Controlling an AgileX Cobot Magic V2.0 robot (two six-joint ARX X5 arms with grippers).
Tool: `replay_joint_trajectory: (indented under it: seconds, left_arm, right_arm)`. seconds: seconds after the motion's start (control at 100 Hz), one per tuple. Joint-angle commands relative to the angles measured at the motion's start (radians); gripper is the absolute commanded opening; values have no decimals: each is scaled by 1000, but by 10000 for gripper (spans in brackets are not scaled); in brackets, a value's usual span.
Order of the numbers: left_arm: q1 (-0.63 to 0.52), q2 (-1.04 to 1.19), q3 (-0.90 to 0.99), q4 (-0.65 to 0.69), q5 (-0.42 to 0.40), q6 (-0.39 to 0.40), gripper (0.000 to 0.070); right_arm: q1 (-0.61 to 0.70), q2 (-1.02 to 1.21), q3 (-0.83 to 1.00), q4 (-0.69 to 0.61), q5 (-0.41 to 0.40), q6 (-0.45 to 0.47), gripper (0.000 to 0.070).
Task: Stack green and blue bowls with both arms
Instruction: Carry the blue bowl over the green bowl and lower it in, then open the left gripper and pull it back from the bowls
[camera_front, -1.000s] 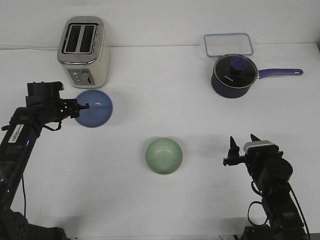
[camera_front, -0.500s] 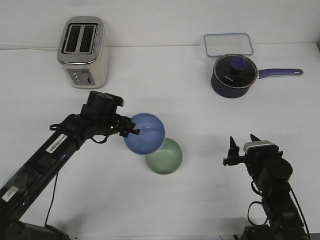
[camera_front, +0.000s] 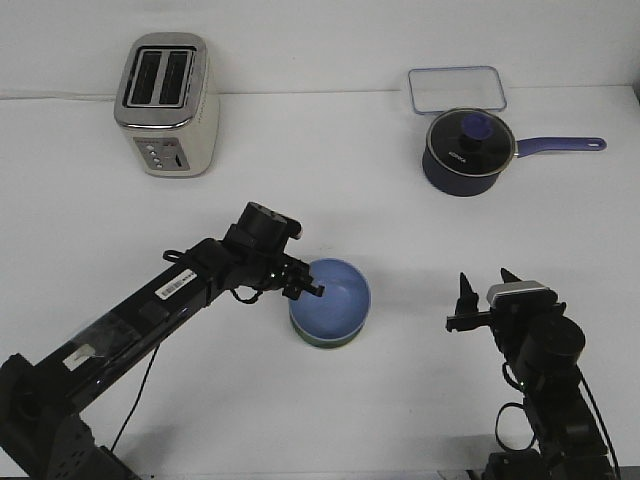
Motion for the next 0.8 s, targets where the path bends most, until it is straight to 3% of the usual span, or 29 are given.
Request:
replay_joint_trajectory:
  seconds: [0.0, 0.08, 0.15, 0.29, 0.43, 0.55, 0.79]
  left_arm:
    - [-9, 32, 16, 1, 0, -11, 154]
    - [-9, 39, 16, -3, 0, -23, 295]
    - [-9, 40, 16, -6, 0, -23, 355]
    - [-9, 40, 17, -6, 0, -20, 357]
    - [16, 17, 17, -4, 0, 12, 424]
    - [61, -49, 17, -1, -8, 32, 424]
    - [200, -263, 17, 2, -223, 105, 424]
  right_arm:
    - [1, 5, 13, 10, 3, 0, 480]
    - [1, 5, 13, 10, 3, 0, 480]
    - [1, 5, 13, 10, 3, 0, 480]
    - [1, 5, 13, 10, 3, 0, 480]
    - [1, 5, 13, 10, 3, 0, 480]
    - [1, 5, 13, 10, 3, 0, 480]
    - [1, 5, 13, 11, 3, 0, 480]
